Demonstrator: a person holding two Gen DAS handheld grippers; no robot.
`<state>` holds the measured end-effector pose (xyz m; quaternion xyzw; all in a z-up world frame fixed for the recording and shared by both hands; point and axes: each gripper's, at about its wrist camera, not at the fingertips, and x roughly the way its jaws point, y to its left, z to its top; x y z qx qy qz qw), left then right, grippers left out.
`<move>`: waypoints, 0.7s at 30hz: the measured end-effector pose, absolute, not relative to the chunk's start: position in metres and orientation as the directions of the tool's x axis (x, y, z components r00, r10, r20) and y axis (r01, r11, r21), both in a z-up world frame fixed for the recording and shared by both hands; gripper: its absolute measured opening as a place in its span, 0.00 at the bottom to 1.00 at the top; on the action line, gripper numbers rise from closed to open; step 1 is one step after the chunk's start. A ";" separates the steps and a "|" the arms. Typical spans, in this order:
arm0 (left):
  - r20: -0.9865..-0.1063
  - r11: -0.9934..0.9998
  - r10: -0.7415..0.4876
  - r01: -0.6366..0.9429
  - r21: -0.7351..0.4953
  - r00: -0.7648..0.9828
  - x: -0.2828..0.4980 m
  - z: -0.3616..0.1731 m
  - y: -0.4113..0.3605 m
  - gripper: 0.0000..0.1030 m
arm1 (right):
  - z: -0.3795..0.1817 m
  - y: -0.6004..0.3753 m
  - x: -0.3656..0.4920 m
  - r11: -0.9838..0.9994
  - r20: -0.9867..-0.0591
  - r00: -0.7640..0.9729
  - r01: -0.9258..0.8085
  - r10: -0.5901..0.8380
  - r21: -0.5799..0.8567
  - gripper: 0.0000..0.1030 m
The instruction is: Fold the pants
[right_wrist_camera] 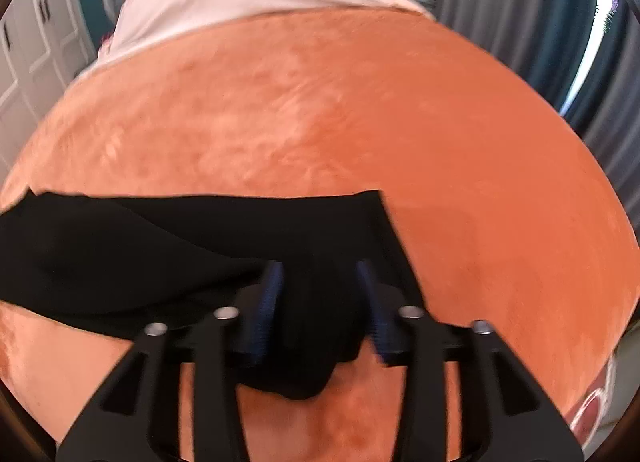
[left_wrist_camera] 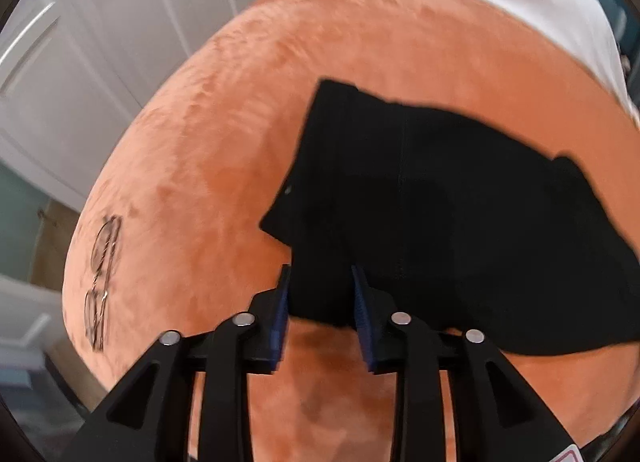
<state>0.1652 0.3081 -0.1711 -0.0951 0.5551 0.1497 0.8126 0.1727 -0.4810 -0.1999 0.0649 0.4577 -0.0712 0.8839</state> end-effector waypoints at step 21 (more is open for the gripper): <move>-0.888 0.985 0.126 -0.159 0.060 0.443 0.161 -0.132 0.114 0.66 | -0.106 -0.441 0.155 1.000 -0.646 0.764 0.018 -0.004 0.015 0.06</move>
